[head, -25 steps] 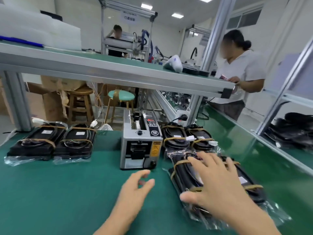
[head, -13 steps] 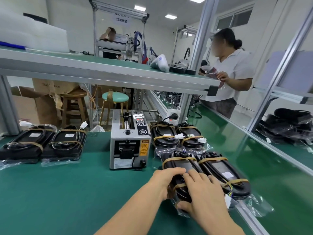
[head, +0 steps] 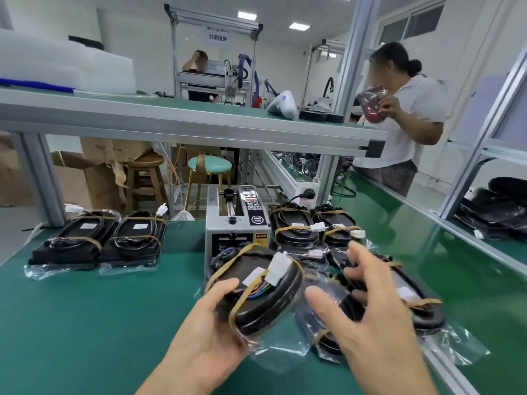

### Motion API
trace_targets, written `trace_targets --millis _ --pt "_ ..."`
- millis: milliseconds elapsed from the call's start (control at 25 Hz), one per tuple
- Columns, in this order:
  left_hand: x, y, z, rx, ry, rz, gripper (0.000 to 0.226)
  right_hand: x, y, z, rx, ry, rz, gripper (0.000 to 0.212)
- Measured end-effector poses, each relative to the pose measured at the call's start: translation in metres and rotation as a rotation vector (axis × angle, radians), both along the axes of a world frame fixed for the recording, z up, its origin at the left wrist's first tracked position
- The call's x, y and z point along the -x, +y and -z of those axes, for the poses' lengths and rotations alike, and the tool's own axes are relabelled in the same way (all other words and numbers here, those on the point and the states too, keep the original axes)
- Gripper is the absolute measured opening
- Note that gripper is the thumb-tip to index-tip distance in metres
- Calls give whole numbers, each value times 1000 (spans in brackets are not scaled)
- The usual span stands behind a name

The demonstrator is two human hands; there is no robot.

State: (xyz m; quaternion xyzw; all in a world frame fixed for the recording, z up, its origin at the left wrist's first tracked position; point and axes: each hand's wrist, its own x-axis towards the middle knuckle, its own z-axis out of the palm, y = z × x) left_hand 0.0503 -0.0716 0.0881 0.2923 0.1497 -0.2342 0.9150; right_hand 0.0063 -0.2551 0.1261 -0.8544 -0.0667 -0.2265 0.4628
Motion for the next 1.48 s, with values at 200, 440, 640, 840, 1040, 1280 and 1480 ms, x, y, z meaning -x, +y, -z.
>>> trace_targets --millis 200,440,640,840,1040,1280,1480 --pt "15 27 18 1 105 -114 42 -14 47 18 -47 229 -370 119" --pt "21 26 29 275 28 -292 47 -35 104 28 -223 395 -441 100" --pt "38 47 26 -157 -55 82 54 -65 115 39 -194 241 -390 65" --pt "32 125 -12 -1101 -858 -585 30 -90 116 28 121 217 -625 63" --pt "4 132 -9 -1230 -1039 -156 32 -102 137 22 264 254 -825 64" --pt "-6 131 8 -985 -896 -294 31 -113 130 30 -39 436 -1021 58" --pt "-3 127 16 -956 -937 -436 52 -114 138 49 -546 456 -670 22"
